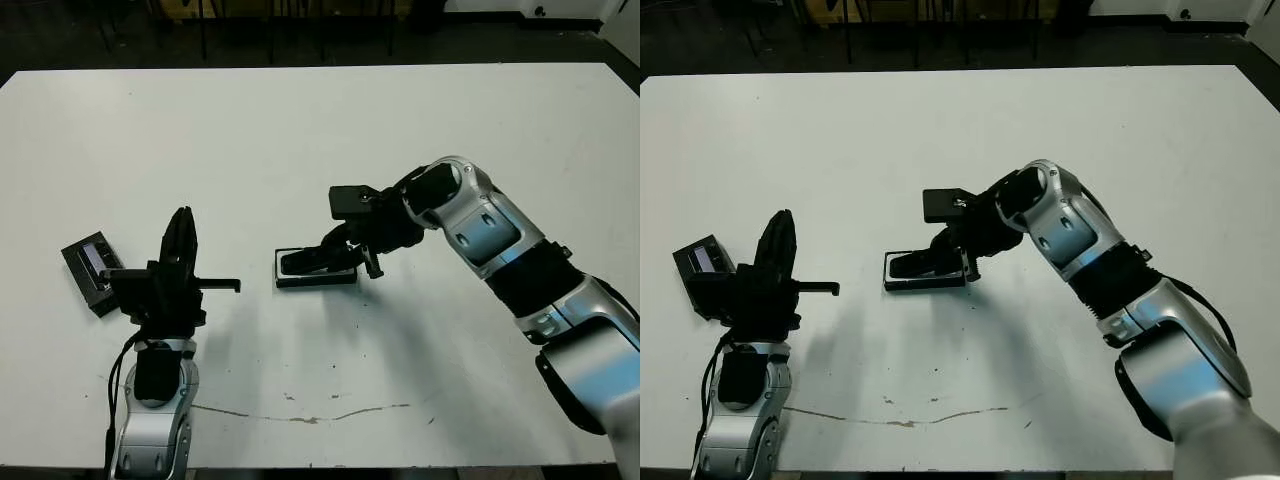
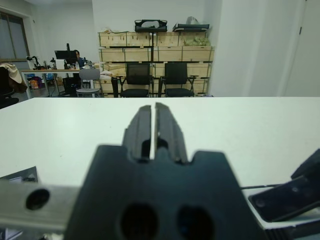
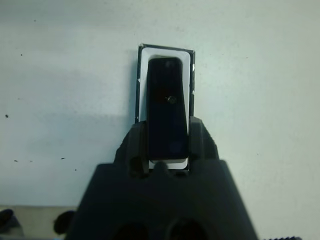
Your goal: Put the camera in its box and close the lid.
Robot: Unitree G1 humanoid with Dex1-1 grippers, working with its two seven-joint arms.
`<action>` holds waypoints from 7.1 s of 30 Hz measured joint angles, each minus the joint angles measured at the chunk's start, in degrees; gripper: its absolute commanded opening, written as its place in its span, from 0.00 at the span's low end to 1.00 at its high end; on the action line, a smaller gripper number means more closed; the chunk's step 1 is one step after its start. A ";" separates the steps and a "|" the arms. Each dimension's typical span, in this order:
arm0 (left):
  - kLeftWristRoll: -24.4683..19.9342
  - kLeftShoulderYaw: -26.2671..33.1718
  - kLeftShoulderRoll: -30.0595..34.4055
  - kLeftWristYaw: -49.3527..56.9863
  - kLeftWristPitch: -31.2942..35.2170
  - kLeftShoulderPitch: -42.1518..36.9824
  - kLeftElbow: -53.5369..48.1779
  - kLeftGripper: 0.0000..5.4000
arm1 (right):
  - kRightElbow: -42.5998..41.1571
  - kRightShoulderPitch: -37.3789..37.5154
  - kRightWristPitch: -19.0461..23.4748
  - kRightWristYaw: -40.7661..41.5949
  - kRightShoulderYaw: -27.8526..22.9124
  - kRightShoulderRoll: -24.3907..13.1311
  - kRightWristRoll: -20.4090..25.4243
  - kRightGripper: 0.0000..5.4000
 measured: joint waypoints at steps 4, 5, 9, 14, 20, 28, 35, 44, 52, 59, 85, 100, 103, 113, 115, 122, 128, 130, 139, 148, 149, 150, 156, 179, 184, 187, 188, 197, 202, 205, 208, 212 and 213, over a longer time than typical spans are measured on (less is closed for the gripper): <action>0.00 -0.13 -0.03 0.26 0.01 0.19 -0.01 0.00 | 0.00 0.01 0.00 -0.31 0.15 0.37 -0.58 0.12; 0.00 -0.16 -0.03 0.27 0.00 0.21 -0.01 0.00 | 0.00 0.01 0.00 -0.37 0.23 0.42 -0.68 0.12; 0.01 -0.32 -0.05 0.37 0.00 0.25 -0.01 0.00 | -0.03 0.16 -0.08 -0.58 0.05 0.61 -0.67 0.12; 0.34 -0.47 -0.06 0.54 0.02 0.37 -0.14 0.00 | 0.79 0.94 0.22 -0.54 -1.83 0.98 1.08 0.25; 0.72 -0.60 -0.03 0.75 0.03 0.44 -0.18 0.00 | 4.20 0.64 -6.02 0.63 -6.31 0.96 5.26 0.45; 1.05 -0.69 -0.03 0.87 -0.03 0.48 -0.20 0.00 | 6.52 -0.79 -9.51 0.62 -15.22 -0.90 10.42 0.70; 1.58 -0.89 -0.03 0.91 0.04 0.47 -0.27 0.00 | 0.70 -0.76 -2.48 -4.77 -25.31 -3.36 17.23 0.90; 1.07 -0.86 0.05 0.82 0.21 0.83 -1.26 0.00 | -23.36 17.92 1.01 -35.42 -32.21 0.77 14.54 0.82; 2.81 -0.75 -0.68 2.91 7.88 7.21 -16.90 0.00 | -33.02 29.59 -2.39 -37.65 -30.76 -1.39 13.32 0.55; 4.97 -0.76 -4.75 8.62 21.80 8.50 -35.27 0.12 | -32.85 31.27 -4.11 -37.46 -30.97 -2.73 14.09 0.30; -12.45 24.72 -6.97 14.14 50.02 -6.16 -23.99 1.00 | -28.80 31.30 -6.72 -36.26 -27.88 -4.50 14.19 0.00; -13.72 21.08 -6.83 17.13 54.29 -6.58 -22.46 1.00 | -28.58 31.29 -6.32 -36.18 -27.38 -5.38 14.13 0.00; -13.54 20.62 -6.75 17.99 57.36 -6.78 -21.49 1.00 | -28.52 31.28 -6.52 -36.18 -26.83 -5.58 13.14 0.00; -10.95 20.70 -5.37 18.77 62.09 -10.99 -14.41 1.00 | -29.88 31.21 -3.26 -36.18 -26.31 -6.21 12.87 0.00; -11.39 21.42 -5.38 18.07 61.80 -11.15 -12.98 1.00 | -29.90 31.21 -3.18 -36.12 -26.31 -6.21 13.17 0.00; -11.07 21.99 -3.68 16.81 62.35 -12.01 -10.77 1.00 | -29.83 31.22 -3.33 -35.22 -26.31 -6.21 13.44 0.00; -11.86 22.96 -3.51 15.57 62.87 -12.22 -9.26 1.00 | -29.65 31.23 -3.83 -34.48 -26.37 -6.57 13.89 0.00; -12.41 23.71 -3.86 15.24 62.85 -12.30 -9.04 1.00 | -29.55 31.24 -4.14 -34.23 -26.39 -6.60 14.06 0.00; -14.25 25.21 -3.79 12.95 62.96 -12.73 -8.36 1.00 | -29.54 31.25 -4.18 -33.76 -26.45 -6.67 14.34 0.00; -16.37 27.35 -3.84 12.27 63.35 -13.87 -7.39 1.00 | -29.47 31.39 -4.52 -33.02 -26.93 -6.72 14.87 0.00; -16.81 27.95 -4.17 12.40 63.17 -13.99 -7.30 1.00 | -29.35 31.40 -4.94 -32.89 -27.03 -6.72 15.14 0.00; -16.95 28.38 -4.63 12.85 62.75 -14.15 -7.16 1.00 | -29.29 31.42 -5.24 -32.77 -27.05 -6.72 15.17 0.00; -17.85 30.10 -6.95 16.43 58.63 -15.31 -5.47 1.00 | -29.40 31.45 -5.27 -32.77 -27.05 -6.81 15.16 0.00; -18.81 24.76 2.51 14.24 67.11 -11.40 -7.09 0.53 | -28.74 31.45 -5.40 -32.20 -27.19 -6.91 15.37 0.00; -17.26 19.76 7.44 9.32 66.98 -9.20 -7.05 0.52 | -28.90 31.46 -5.24 -32.24 -27.17 -6.85 15.39 0.00; -16.64 18.39 6.90 9.04 66.82 -8.49 -8.62 0.52 | -29.80 31.46 -4.71 -32.36 -27.15 -6.88 15.24 0.00; -16.67 18.11 6.56 8.98 66.85 -8.46 -9.53 0.52 | -29.84 31.46 -4.70 -32.36 -27.15 -6.88 15.29 0.00; -20.73 16.94 4.98 4.64 69.36 -9.61 -21.90 0.52 | -29.58 31.66 -4.84 -32.36 -27.16 -6.80 15.47 0.00; -24.29 15.63 9.30 -1.27 69.75 -13.01 -27.51 0.52 | -28.72 31.74 -6.03 -32.36 -27.15 -6.65 15.47 0.00; -25.87 13.92 14.24 -6.93 69.10 -14.94 -28.23 0.52 | -28.71 31.85 -6.01 -32.38 -27.15 -6.59 15.55 0.00; -26.60 11.97 19.13 -12.91 65.99 -17.02 -25.99 0.52 | -28.67 31.92 -5.90 -32.42 -27.17 -6.57 15.74 0.00; -25.94 7.93 25.52 -20.24 61.96 -19.75 -20.41 0.52 | -28.48 32.10 -5.60 -32.83 -27.48 -6.56 16.45 0.00; -25.31 6.48 27.32 -22.58 60.25 -20.54 -18.46 0.52 | -28.44 32.12 -5.56 -33.03 -27.52 -6.56 16.44 0.00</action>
